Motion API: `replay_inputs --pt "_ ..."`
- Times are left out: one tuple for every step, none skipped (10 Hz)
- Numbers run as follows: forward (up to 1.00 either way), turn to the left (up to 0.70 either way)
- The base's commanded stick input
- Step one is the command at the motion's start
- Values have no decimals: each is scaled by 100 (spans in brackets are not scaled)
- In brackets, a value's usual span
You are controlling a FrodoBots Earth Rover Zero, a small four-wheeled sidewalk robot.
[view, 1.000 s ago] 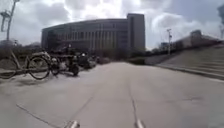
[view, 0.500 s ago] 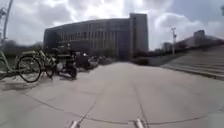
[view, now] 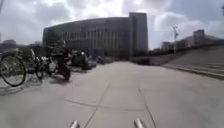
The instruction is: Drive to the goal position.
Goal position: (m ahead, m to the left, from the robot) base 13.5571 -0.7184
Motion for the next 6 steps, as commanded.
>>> replay_inputs --pt "100 -27" --pt "100 -27" --pt "100 -27" --pt "100 -27" --pt "100 -27" --pt "100 -27"
